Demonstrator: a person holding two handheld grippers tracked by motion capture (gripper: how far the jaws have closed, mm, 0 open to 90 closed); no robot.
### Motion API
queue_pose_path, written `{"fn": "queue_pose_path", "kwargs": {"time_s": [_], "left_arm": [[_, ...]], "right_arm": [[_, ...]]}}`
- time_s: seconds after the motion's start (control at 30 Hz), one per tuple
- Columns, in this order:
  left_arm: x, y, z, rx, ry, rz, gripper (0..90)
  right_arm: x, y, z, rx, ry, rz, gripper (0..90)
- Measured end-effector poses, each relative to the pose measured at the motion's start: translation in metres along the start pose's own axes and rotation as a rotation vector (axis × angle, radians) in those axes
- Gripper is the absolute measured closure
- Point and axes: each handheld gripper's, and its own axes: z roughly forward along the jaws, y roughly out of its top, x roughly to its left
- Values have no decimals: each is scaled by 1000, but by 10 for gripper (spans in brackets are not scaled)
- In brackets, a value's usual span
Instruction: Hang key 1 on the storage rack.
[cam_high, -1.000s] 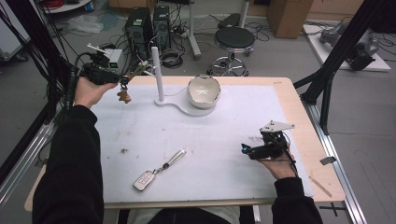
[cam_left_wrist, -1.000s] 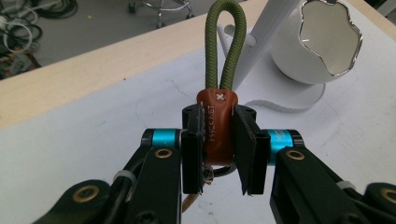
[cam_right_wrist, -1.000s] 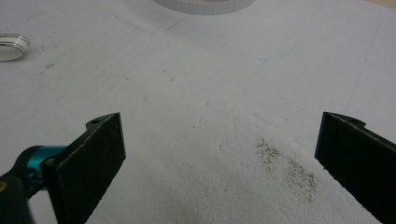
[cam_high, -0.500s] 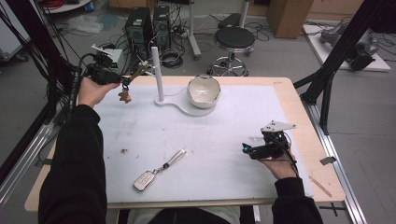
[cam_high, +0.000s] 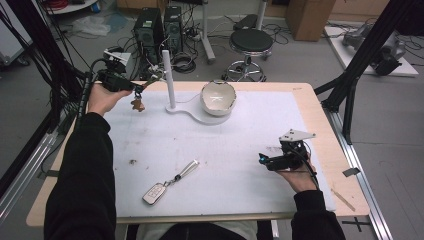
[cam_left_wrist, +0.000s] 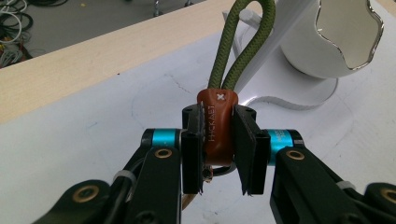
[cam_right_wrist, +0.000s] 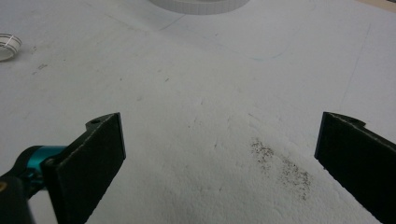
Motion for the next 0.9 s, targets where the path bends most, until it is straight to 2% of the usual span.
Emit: {"fn": "queue_pose_path", "kwargs": {"time_s": [0.57,0.7,0.9], "left_arm": [[-9,0,16,30,-7,16,736],[-9,0,20,31,-8,-1,736],[-12,0,26,57,-6,-1,736]], "right_arm": [[0,0,1,4,1,5,7],[0,-1,2,14,8,5,8],[0,-1,3,18,8,7,8]]}}
